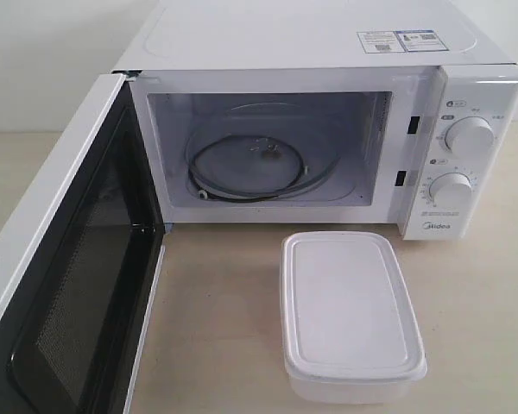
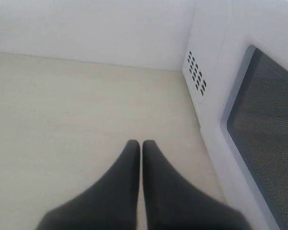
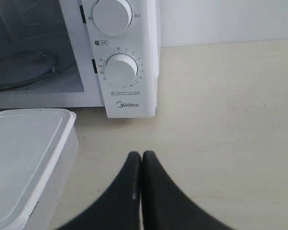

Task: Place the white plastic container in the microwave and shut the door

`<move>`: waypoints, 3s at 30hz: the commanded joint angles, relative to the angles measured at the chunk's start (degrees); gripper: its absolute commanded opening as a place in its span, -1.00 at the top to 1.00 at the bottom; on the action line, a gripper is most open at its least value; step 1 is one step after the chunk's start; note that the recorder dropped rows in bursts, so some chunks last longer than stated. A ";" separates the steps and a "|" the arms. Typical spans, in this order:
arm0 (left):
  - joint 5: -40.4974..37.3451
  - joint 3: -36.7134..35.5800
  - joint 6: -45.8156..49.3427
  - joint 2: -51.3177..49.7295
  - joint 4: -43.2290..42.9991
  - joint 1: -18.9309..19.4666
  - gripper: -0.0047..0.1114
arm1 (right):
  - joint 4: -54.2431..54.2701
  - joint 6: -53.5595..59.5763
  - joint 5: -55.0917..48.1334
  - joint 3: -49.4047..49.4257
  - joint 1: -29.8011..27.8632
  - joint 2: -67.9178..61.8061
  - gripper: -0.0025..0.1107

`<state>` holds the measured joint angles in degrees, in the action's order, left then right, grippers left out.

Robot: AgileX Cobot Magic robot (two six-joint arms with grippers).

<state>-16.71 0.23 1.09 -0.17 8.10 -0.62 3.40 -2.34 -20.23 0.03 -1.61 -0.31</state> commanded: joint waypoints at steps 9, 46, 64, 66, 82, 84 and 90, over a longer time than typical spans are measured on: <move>0.02 -0.23 -0.06 0.17 0.28 0.16 0.84 | 0.44 -0.12 1.77 -0.03 -0.16 0.31 0.96; 0.02 -0.23 -0.06 0.17 0.28 0.16 0.84 | 1.34 6.68 42.19 -18.00 -0.16 -26.10 0.96; 0.02 -0.23 -0.06 0.17 0.28 0.16 0.84 | 1.34 -9.81 45.63 -18.13 -0.16 -35.29 0.96; 0.02 -0.23 -0.06 0.17 0.28 0.16 0.84 | 1.34 -9.81 45.63 -18.13 -0.16 -35.29 0.96; 0.02 -0.23 -0.06 0.17 0.28 0.16 0.84 | -20.38 -8.48 47.40 -19.01 0.33 -43.09 0.96; 0.02 -0.23 -0.06 0.17 0.28 0.16 0.84 | -24.30 -11.32 48.12 -18.90 1.12 -45.90 0.96; 0.02 -0.23 -0.06 0.17 0.28 0.16 0.84 | -27.71 -12.17 58.69 -14.29 4.19 -54.56 0.96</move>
<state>-16.71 0.23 1.09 -0.17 8.10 -0.62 -22.74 -13.97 33.08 -16.65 1.71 -51.57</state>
